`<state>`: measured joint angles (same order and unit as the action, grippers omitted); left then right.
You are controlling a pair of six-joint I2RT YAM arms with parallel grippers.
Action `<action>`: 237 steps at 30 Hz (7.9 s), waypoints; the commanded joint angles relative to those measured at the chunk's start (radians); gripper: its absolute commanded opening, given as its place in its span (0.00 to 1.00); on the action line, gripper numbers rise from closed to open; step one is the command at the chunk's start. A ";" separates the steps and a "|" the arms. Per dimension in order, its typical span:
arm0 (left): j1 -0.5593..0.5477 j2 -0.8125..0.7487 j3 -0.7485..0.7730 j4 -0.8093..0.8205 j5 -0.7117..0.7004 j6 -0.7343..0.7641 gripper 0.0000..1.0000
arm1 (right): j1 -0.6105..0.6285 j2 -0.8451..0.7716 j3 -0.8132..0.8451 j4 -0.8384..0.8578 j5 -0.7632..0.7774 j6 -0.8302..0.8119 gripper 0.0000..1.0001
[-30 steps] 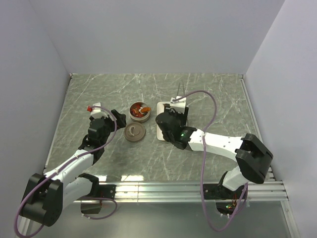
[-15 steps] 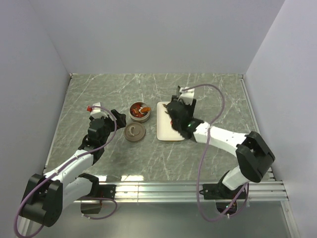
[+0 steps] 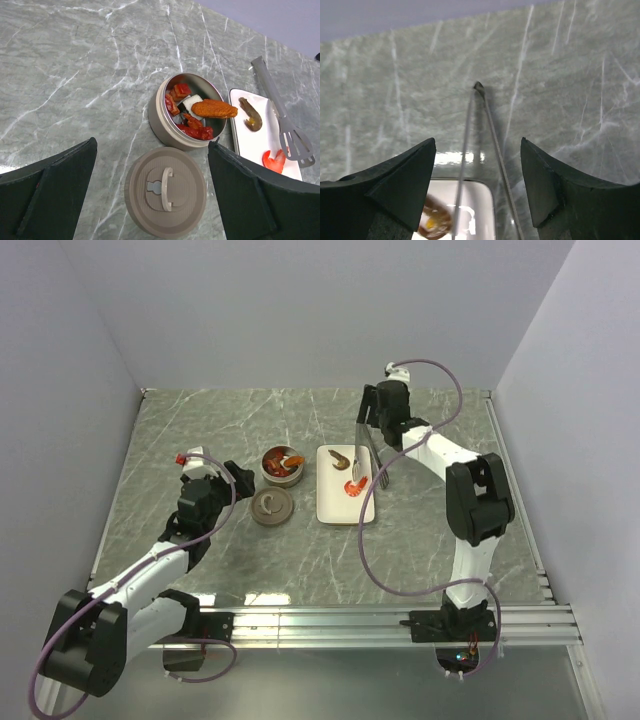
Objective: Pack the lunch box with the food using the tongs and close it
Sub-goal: Grab the clamp with the right arm, then pick up the food using the clamp, then place the food into the lunch box
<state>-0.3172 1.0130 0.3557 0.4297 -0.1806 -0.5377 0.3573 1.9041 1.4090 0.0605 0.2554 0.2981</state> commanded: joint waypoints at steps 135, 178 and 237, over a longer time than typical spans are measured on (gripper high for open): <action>0.007 -0.001 0.008 0.058 0.029 0.004 0.99 | 0.557 -0.301 -0.489 0.687 1.082 -0.195 0.45; 0.007 -0.005 0.002 0.067 0.035 0.004 0.99 | 0.451 -0.140 -0.337 0.575 1.030 -0.142 0.43; 0.007 0.012 0.026 0.030 -0.011 0.001 0.99 | 0.539 0.053 0.102 0.650 0.410 -0.366 0.04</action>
<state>-0.3126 1.0252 0.3557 0.4423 -0.1814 -0.5385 0.8837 1.9358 1.4441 0.7029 0.7189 -0.0746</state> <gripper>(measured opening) 0.995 0.130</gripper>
